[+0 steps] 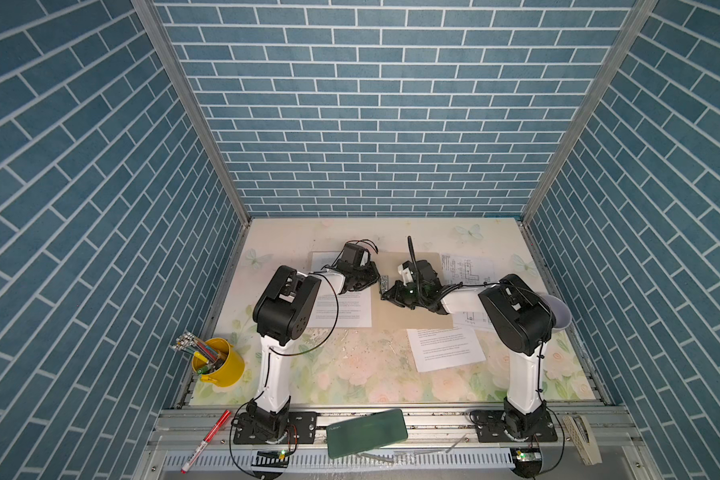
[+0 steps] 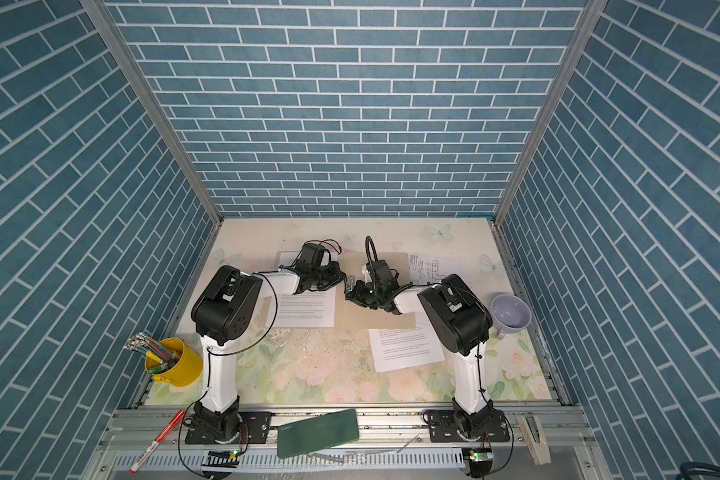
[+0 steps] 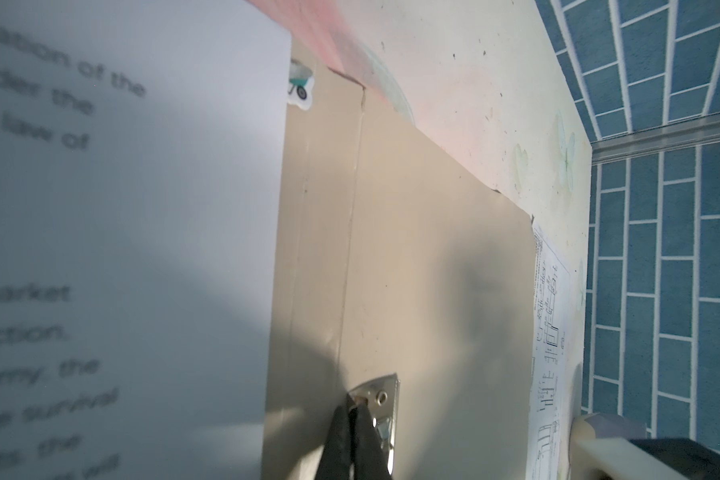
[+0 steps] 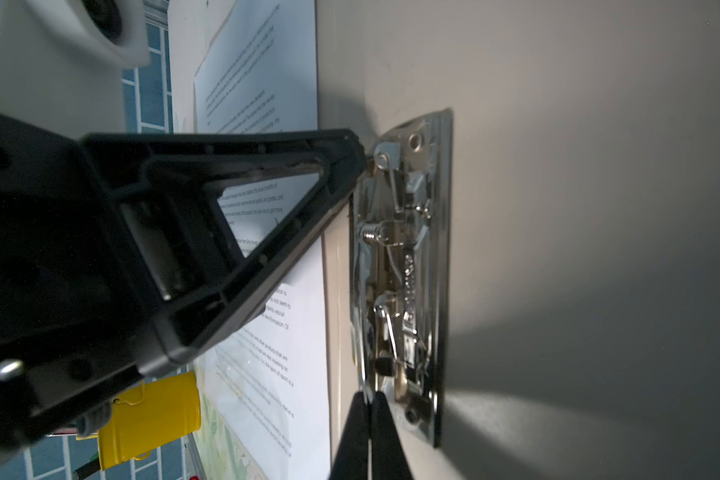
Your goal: Put the files into the folder
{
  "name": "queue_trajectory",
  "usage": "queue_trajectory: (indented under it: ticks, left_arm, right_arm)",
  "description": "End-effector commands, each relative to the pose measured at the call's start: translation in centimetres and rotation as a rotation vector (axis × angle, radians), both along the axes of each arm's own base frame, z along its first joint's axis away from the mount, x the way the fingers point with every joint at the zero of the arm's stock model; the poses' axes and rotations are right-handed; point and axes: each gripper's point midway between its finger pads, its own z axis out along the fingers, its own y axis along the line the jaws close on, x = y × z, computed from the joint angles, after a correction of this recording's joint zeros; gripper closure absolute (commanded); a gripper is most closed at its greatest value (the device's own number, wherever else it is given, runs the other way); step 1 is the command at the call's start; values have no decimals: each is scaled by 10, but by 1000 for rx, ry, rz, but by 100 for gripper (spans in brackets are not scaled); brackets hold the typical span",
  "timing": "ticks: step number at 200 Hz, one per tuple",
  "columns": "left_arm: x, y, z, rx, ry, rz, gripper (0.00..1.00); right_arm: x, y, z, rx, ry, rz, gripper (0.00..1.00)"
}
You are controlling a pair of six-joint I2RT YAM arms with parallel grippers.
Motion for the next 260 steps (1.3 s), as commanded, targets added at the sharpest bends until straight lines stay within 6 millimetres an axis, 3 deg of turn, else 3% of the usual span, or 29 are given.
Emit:
queue_trajectory:
  ticks: [1, 59, 137, 174, 214, 260]
  left_arm:
    - [-16, 12, -23, 72, 74, 9, 94]
    - [-18, 6, -30, 94, 93, -9, 94]
    - [-21, 8, -35, 122, 106, -12, 94]
    - [-22, 9, -36, 132, 107, -15, 94]
    - [-22, 10, -37, 136, 105, -20, 94]
    - [-23, 9, -37, 134, 106, -26, 94]
  right_arm:
    - [-16, -19, -42, -128, 84, 13, 98]
    - [-38, -44, -73, -304, 182, 42, 100]
    - [-48, -77, -93, -512, 215, 57, 100]
    - [-44, -73, -83, -467, 192, 30, 100]
    - [-38, -48, -51, -294, 141, 25, 100]
    - [-32, -36, -28, -225, 108, 36, 100]
